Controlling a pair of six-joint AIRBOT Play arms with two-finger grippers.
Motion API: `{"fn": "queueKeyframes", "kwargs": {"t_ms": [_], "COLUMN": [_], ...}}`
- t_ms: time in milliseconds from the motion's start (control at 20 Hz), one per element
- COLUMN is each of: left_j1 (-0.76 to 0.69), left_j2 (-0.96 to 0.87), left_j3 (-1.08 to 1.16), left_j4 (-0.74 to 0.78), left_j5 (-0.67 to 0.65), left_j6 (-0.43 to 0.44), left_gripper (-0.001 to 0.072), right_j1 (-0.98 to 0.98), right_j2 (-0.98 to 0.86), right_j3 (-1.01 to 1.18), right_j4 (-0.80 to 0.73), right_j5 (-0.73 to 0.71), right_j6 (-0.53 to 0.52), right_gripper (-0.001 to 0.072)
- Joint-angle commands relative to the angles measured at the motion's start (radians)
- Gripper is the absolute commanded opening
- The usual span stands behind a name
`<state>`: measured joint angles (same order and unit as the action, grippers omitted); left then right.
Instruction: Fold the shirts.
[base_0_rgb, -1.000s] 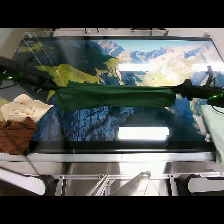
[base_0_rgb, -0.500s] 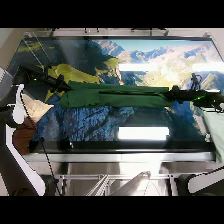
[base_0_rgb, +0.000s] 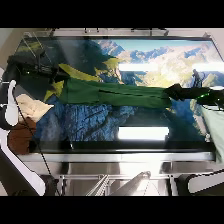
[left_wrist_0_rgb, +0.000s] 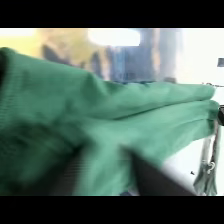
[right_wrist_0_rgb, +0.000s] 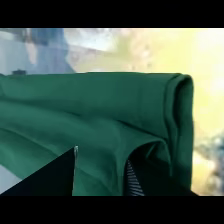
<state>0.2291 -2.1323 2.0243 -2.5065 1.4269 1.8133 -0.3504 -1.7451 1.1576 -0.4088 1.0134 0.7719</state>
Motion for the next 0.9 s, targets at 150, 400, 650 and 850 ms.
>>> {"fn": "queueKeyframes", "kwargs": {"t_ms": [150, 400, 650, 850], "left_j1": [0.023, 0.004, -0.079, -0.222], "left_j2": [0.071, 0.095, 0.095, 0.082], "left_j3": [0.0, -0.001, -0.001, -0.002], "left_j4": [-0.015, -0.016, 0.006, 0.215], "left_j5": [0.035, 0.128, 0.091, 0.02], "left_j6": [-0.001, -0.001, 0.0, 0.0], "left_gripper": [0.059, 0.0419, 0.0009, 0.0009], "right_j1": [-0.08, -0.063, 0.026, 0.109], "right_j2": [0.108, 0.029, -0.101, -0.146], "right_j3": [0.025, 0.026, 0.064, 0.143], "right_j4": [-0.343, -0.316, -0.145, -0.129], "right_j5": [0.043, 0.064, 0.065, 0.061], "right_j6": [0.24, 0.302, 0.298, 0.299], "right_gripper": [0.0645, 0.0649, 0.0568, 0.0021]}}
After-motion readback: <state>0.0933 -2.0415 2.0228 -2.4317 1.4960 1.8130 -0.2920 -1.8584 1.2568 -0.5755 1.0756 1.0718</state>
